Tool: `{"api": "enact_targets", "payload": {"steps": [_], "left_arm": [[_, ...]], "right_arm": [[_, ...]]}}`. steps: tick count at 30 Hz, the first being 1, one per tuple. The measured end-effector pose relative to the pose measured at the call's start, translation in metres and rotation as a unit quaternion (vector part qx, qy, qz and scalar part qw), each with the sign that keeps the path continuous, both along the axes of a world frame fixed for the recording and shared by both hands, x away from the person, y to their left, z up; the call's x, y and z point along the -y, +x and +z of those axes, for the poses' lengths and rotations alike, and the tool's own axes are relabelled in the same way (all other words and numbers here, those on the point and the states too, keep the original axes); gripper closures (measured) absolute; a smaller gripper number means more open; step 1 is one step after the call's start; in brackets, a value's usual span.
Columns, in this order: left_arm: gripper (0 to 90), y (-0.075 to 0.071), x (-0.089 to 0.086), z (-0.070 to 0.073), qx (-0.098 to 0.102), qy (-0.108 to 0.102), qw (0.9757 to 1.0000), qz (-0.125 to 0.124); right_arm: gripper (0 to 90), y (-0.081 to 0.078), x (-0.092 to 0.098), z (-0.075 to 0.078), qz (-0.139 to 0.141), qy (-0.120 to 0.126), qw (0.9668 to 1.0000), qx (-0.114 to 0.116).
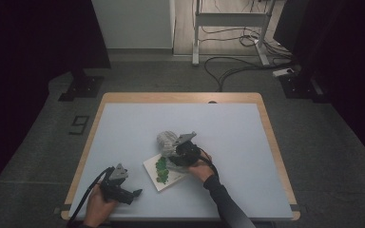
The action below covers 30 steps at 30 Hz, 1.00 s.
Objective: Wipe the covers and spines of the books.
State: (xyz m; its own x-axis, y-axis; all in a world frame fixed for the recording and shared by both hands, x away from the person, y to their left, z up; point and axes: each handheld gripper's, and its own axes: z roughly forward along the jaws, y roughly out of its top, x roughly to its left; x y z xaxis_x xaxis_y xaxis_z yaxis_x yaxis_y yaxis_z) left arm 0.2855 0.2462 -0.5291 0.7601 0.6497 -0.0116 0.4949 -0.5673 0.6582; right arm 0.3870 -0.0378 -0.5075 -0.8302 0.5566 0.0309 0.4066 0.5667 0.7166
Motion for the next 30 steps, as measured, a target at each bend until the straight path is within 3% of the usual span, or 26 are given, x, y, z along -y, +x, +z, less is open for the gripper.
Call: {"api": "enact_targets", "payload": {"steps": [22, 30], "left_arm": [[0.0, 0.0, 0.0, 0.0, 0.0, -0.001, 1.0, 0.001], [0.0, 0.0, 0.0, 0.0, 0.0, -0.001, 1.0, 0.001]], "right_arm": [[60.6, -0.025, -0.052, 0.002, 0.072, 0.001, 0.9974, 0.002], [60.6, -0.027, -0.063, 0.003, 0.082, -0.001, 0.9966, -0.002]]}}
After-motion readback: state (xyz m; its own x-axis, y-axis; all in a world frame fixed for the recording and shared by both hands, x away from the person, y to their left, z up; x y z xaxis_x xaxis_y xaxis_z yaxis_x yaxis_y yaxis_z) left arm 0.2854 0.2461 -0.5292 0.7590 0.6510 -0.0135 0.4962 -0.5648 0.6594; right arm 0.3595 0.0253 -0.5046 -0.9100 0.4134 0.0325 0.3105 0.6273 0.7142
